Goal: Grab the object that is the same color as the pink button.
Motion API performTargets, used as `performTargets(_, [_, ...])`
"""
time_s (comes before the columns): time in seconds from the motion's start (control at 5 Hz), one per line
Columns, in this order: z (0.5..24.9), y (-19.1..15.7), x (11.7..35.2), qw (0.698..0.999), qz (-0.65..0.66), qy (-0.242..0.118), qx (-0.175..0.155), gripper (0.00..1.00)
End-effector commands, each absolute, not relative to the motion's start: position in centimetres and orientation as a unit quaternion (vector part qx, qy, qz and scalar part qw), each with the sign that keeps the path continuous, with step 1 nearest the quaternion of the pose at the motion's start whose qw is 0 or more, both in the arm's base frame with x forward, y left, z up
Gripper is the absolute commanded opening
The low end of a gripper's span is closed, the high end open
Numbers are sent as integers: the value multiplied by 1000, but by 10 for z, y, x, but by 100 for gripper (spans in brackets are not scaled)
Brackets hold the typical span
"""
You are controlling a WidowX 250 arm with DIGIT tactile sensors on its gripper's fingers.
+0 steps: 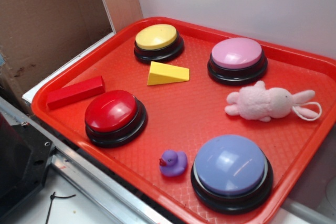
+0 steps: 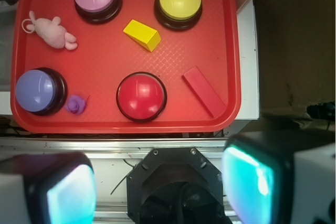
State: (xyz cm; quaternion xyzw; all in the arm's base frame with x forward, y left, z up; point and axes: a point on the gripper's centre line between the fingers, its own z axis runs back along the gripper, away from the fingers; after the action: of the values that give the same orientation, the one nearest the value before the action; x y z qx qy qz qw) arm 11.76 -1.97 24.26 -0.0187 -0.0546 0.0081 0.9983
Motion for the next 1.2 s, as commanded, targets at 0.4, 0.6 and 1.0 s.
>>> performTargets(0.4, [231, -50, 212, 996, -68, -13, -51, 100])
performTargets(0.6, [226, -111, 244, 980, -190, 3, -63, 100])
performTargets(1.0, [224, -167, 223, 955, -291, 23, -54, 100])
